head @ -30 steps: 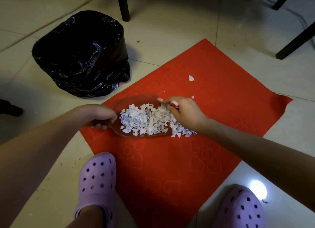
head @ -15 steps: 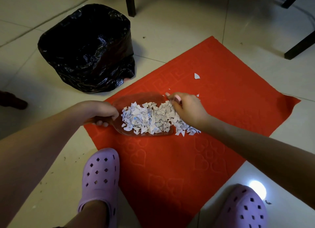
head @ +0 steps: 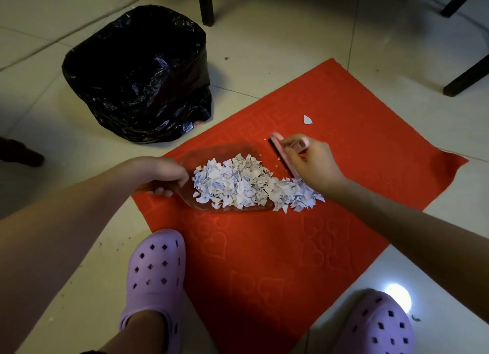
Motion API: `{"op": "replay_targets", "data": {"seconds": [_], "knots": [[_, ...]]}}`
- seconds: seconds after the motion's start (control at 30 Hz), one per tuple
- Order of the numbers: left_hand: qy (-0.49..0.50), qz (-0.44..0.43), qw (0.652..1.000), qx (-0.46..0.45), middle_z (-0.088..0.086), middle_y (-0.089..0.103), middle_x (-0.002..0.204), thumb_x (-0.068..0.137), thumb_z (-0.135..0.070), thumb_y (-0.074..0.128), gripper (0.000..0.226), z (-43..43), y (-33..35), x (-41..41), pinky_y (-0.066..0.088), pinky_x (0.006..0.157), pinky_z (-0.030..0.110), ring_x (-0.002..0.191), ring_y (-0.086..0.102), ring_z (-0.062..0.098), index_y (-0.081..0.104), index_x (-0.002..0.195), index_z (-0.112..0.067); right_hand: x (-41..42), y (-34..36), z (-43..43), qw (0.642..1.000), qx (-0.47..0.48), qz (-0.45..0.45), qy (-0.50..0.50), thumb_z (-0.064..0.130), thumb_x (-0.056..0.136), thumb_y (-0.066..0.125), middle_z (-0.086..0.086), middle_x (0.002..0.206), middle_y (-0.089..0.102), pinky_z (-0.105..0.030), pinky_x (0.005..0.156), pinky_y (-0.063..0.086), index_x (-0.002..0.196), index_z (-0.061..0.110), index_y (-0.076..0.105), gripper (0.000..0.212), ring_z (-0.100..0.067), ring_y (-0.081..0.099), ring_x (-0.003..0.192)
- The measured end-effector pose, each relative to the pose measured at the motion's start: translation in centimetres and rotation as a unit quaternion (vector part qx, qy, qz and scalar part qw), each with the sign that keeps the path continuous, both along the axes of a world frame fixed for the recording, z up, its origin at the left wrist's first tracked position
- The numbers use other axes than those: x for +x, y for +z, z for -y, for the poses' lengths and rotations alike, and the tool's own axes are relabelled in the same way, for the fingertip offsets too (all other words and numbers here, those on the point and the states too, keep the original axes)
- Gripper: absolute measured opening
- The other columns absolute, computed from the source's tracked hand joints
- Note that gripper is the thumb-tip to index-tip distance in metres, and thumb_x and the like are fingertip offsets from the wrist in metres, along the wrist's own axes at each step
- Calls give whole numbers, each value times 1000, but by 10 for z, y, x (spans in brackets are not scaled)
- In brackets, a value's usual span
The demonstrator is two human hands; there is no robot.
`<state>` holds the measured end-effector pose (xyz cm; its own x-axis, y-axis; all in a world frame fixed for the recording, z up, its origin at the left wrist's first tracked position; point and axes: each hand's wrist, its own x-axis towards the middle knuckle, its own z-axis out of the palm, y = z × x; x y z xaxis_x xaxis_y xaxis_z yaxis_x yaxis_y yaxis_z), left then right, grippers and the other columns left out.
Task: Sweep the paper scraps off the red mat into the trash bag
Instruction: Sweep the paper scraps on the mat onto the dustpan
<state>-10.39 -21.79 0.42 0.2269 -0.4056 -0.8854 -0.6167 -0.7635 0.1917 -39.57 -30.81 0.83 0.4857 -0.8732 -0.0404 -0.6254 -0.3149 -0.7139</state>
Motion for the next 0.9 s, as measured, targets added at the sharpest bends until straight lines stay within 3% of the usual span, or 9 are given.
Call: {"op": "replay_targets", "data": {"seconds": [0.1,0.2,0.3,0.47,0.67,0.83,0.9], "knots": [[-12,3,1000,0,6,52,45,80,-12,47,11,1,0,-1,28,42,16,31,33,14,51,77,-3,5,-1,-11,997,18,-16,74,13,95,51,-6,85,70,-31,52,50,109,17,65,20,-20,65,63],[-17,2,1000,-1,6,52,45,80,-13,47,12,2,0,-2,28,43,17,31,33,14,51,73,-4,10,8,-10,995,53,64,61,10,94,53,-1,89,69,-16,52,50,108,19,64,19,-3,65,63],[-9,3,1000,-3,7,51,47,81,-13,47,12,1,1,-3,26,45,18,34,33,14,51,74,-4,3,20,8,997,18,74,8,14,93,55,4,97,66,-21,61,52,107,24,64,19,-13,66,75],[-11,-4,1000,-5,7,51,48,80,-13,47,12,2,3,-3,26,43,17,32,32,14,52,76,-3,-18,20,54,995,-66,-6,-79,18,94,53,-2,111,66,-34,81,51,120,16,62,27,-22,63,96],[-21,9,1000,-4,5,50,42,81,-14,47,16,5,4,-8,27,42,16,29,32,14,51,69,-4,-17,16,93,972,-62,-130,-186,27,96,49,-18,115,64,-42,84,46,121,11,60,32,-36,59,104],[-18,6,1000,-6,6,50,47,80,-13,47,12,3,5,-9,26,43,16,32,32,14,52,74,-4,-6,19,96,978,52,-168,-117,36,93,55,-17,96,65,-37,67,47,113,1,63,41,-30,61,82],[-16,4,1000,-6,6,50,48,80,-13,48,11,3,6,-9,26,43,16,32,32,14,52,75,-4,-4,28,85,978,57,-194,-44,33,93,53,-20,105,66,-42,79,51,115,4,64,38,-35,63,93]]}}
